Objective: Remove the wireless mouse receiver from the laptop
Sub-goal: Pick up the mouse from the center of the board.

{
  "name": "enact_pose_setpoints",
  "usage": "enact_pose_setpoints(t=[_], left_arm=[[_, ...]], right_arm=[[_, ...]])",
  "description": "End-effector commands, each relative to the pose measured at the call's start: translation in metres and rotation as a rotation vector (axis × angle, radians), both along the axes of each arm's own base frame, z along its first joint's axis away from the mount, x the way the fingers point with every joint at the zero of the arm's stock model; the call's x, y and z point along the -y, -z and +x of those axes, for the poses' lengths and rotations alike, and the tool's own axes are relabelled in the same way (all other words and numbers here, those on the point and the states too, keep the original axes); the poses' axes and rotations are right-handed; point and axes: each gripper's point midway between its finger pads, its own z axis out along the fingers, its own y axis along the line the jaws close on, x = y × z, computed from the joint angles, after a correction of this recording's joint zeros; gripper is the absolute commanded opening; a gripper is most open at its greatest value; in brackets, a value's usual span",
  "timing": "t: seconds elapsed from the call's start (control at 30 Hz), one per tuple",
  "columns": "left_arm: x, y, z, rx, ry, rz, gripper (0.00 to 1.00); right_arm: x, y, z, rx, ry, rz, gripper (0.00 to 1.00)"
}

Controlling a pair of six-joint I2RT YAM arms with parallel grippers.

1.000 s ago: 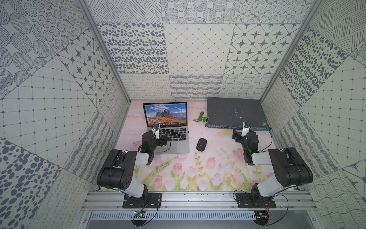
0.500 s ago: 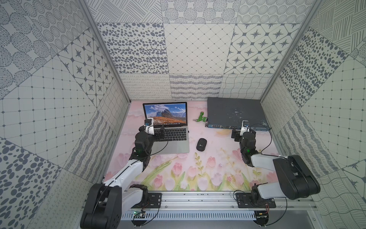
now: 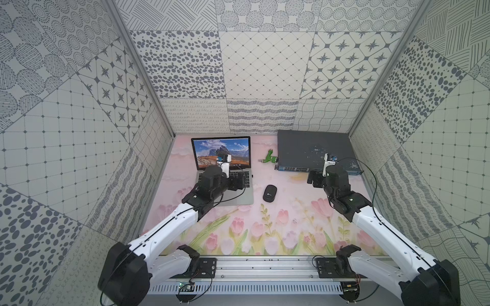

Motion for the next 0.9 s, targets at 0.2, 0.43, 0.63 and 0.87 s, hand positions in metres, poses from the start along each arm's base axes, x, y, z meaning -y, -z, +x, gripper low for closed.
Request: enact_pose_setpoints(t=[0.2,0.43,0.63,0.87], left_arm=[[0.099,0.124,-0.045,-0.514,0.238,0.578,0.92],[0.114,0.145,-0.031,-0.570,0.215,0.626,0.99],[0.110,0.167,-0.026,-0.623,0.185,0.691,0.99],[0.112,0.183,-0.020,-0.668,0.188,0.652,0.99]], right_arm=[[-0.001,0.038,-0.021,-0.137,-0.011,0.028,0.97],[-0.001,0.042,-0.022,-0.147,-0.010,0.030,0.97],[-0.001,0.044,-0.022,-0.151,-0.009,0.030,0.97],[-0.002,0.047,-0.022,-0.161,-0.011,0.032,0.97]])
